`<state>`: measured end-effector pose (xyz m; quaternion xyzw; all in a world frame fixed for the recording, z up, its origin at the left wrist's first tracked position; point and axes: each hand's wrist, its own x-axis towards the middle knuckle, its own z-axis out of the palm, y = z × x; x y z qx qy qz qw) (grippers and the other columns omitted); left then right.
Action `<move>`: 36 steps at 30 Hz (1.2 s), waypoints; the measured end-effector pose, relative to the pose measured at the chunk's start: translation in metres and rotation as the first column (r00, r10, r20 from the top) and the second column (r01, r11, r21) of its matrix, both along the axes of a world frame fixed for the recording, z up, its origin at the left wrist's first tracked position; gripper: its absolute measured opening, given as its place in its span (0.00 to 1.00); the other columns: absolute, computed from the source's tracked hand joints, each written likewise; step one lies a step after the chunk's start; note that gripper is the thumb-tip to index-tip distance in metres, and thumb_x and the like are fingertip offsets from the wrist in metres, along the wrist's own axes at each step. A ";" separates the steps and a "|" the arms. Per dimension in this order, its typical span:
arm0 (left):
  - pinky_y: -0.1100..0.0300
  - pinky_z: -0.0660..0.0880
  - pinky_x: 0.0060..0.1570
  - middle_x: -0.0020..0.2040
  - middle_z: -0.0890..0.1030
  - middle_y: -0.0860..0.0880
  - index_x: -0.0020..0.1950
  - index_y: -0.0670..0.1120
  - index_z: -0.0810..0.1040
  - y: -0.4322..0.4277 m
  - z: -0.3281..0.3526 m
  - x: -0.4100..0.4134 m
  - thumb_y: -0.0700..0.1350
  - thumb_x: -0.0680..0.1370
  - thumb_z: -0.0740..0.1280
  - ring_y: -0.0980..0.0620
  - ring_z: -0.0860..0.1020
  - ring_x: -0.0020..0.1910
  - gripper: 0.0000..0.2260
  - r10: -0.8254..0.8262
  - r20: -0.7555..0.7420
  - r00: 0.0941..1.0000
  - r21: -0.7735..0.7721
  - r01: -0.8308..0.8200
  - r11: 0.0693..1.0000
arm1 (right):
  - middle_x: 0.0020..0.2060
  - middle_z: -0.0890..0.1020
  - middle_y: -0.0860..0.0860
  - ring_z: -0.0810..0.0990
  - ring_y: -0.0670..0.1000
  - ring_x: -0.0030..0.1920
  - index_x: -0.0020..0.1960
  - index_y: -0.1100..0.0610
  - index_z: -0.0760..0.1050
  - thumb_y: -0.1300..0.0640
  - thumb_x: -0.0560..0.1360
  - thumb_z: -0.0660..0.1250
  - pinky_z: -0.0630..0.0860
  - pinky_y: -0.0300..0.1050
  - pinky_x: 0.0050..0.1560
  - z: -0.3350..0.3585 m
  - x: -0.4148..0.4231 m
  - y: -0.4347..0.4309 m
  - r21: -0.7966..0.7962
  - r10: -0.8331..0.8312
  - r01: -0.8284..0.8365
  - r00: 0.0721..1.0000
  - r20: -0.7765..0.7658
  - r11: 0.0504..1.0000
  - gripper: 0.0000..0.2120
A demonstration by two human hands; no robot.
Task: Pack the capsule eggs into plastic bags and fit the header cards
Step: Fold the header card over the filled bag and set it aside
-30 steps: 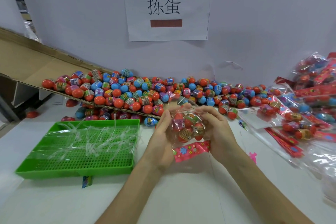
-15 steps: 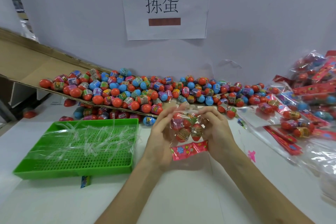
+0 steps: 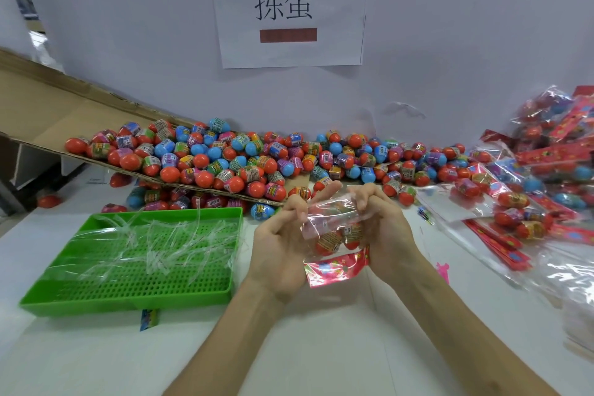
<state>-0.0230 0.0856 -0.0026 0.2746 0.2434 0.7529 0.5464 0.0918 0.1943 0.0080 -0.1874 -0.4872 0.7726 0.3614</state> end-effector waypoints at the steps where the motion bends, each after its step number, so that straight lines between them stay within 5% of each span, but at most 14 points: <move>1: 0.41 0.78 0.62 0.73 0.75 0.37 0.37 0.46 0.72 0.000 0.001 0.000 0.40 0.81 0.55 0.35 0.75 0.71 0.13 -0.005 0.015 1.000 0.004 0.005 1.000 | 0.40 0.78 0.53 0.78 0.55 0.45 0.31 0.52 0.73 0.68 0.75 0.57 0.75 0.49 0.43 0.000 0.000 -0.001 0.017 -0.003 0.003 1.000 0.002 1.000 0.18; 5: 0.36 0.63 0.71 0.75 0.72 0.34 0.35 0.45 0.69 0.002 -0.002 -0.001 0.37 0.81 0.51 0.30 0.70 0.74 0.15 -0.041 0.085 0.996 -0.001 0.041 0.999 | 0.47 0.74 0.59 0.75 0.61 0.49 0.30 0.55 0.71 0.68 0.70 0.60 0.75 0.51 0.43 0.002 -0.003 -0.004 0.015 0.025 -0.024 0.998 -0.062 1.000 0.13; 7: 0.37 0.65 0.69 0.73 0.73 0.33 0.35 0.45 0.68 0.003 -0.004 -0.002 0.37 0.80 0.51 0.30 0.72 0.72 0.15 -0.043 0.104 0.994 0.000 0.043 0.999 | 0.51 0.74 0.62 0.79 0.62 0.51 0.30 0.58 0.69 0.68 0.68 0.60 0.81 0.52 0.47 0.004 -0.004 -0.005 -0.008 0.073 -0.074 0.990 -0.119 0.997 0.09; 11: 0.37 0.65 0.69 0.75 0.70 0.32 0.35 0.45 0.67 0.003 -0.003 -0.001 0.38 0.78 0.54 0.30 0.70 0.72 0.12 -0.033 0.105 0.994 -0.002 0.034 0.999 | 0.53 0.72 0.62 0.74 0.61 0.57 0.29 0.58 0.69 0.69 0.69 0.59 0.78 0.51 0.51 0.007 -0.004 -0.007 -0.005 0.113 -0.115 0.985 -0.133 0.993 0.12; 19: 0.38 0.69 0.68 0.70 0.76 0.33 0.36 0.45 0.73 -0.001 0.003 0.000 0.51 0.81 0.61 0.33 0.76 0.68 0.16 -0.003 0.115 0.993 -0.118 0.017 0.993 | 0.50 0.74 0.58 0.82 0.51 0.48 0.29 0.57 0.69 0.69 0.67 0.59 0.80 0.46 0.44 0.008 -0.002 -0.006 0.021 0.120 -0.119 0.984 -0.128 0.993 0.12; 22: 0.39 0.77 0.62 0.65 0.81 0.37 0.42 0.45 0.76 0.000 0.004 0.003 0.38 0.75 0.68 0.36 0.82 0.62 0.04 0.016 0.074 0.997 -0.141 -0.005 0.990 | 0.51 0.75 0.57 0.83 0.50 0.49 0.30 0.56 0.71 0.71 0.72 0.56 0.76 0.49 0.44 0.003 -0.002 -0.003 0.058 0.110 -0.106 0.991 -0.076 0.993 0.17; 26: 0.47 0.83 0.47 0.58 0.84 0.41 0.38 0.50 0.73 -0.001 0.002 0.000 0.30 0.62 0.63 0.40 0.85 0.51 0.15 0.023 0.106 0.994 -0.111 -0.011 0.994 | 0.50 0.78 0.55 0.80 0.56 0.55 0.32 0.57 0.72 0.67 0.68 0.60 0.75 0.54 0.49 -0.002 -0.001 0.003 0.062 0.124 -0.119 0.989 -0.079 0.991 0.09; 33: 0.45 0.79 0.55 0.67 0.81 0.40 0.44 0.48 0.74 0.002 -0.001 -0.004 0.30 0.62 0.62 0.37 0.84 0.58 0.17 0.000 0.106 0.994 -0.101 0.011 0.995 | 0.52 0.71 0.58 0.69 0.63 0.53 0.34 0.59 0.71 0.53 0.70 0.60 0.61 0.58 0.43 -0.001 0.003 0.005 0.096 0.153 -0.149 0.988 -0.035 0.984 0.10; 36: 0.45 0.81 0.54 0.67 0.81 0.40 0.44 0.48 0.73 0.002 0.000 -0.006 0.30 0.62 0.62 0.37 0.84 0.58 0.17 -0.027 0.148 0.989 -0.063 0.036 0.997 | 0.53 0.74 0.59 0.76 0.63 0.53 0.37 0.59 0.70 0.53 0.70 0.70 0.72 0.61 0.48 0.000 0.001 0.002 0.147 0.140 -0.141 0.990 0.013 0.979 0.12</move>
